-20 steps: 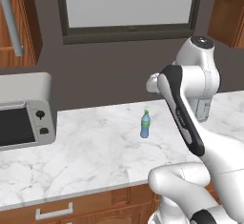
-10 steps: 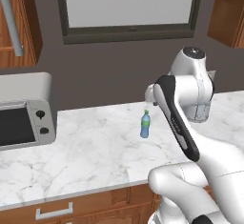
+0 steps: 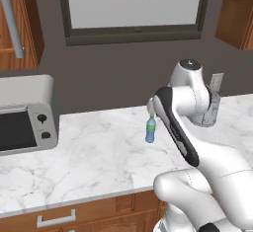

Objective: Place the drinks on the dining counter in a tight cluster.

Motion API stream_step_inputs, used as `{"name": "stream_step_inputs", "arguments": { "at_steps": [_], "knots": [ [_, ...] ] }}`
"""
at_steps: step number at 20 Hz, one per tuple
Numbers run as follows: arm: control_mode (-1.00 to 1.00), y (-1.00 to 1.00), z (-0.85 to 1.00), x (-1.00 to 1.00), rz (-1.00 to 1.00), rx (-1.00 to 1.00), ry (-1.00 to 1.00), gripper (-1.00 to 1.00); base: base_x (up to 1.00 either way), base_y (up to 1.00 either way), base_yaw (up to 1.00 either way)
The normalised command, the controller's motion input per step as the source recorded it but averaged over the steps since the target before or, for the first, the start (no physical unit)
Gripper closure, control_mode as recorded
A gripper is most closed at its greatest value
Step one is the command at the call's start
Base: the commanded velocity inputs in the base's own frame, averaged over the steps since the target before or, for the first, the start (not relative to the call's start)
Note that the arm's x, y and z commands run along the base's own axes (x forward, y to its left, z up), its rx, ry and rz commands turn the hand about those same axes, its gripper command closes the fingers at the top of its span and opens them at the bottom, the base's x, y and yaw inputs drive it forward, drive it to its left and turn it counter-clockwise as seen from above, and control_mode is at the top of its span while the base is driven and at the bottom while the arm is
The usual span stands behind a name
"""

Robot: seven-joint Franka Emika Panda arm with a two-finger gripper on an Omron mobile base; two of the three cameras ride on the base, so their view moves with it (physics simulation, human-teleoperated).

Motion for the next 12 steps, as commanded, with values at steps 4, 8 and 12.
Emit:
{"name": "stream_step_inputs", "arguments": {
  "at_steps": [4,8,12],
  "knots": [
    [-1.0,0.0,0.0,0.59,0.0,0.0,0.13,-1.0,0.0,0.0,0.0],
    [-1.0,0.0,0.0,0.54,0.0,0.0,0.1,-1.0,0.0,0.0,0.0],
    [-1.0,0.0,-0.15,0.21,0.0,0.0,0.0,-1.0,0.0,0.0,0.0]
  ]
}}
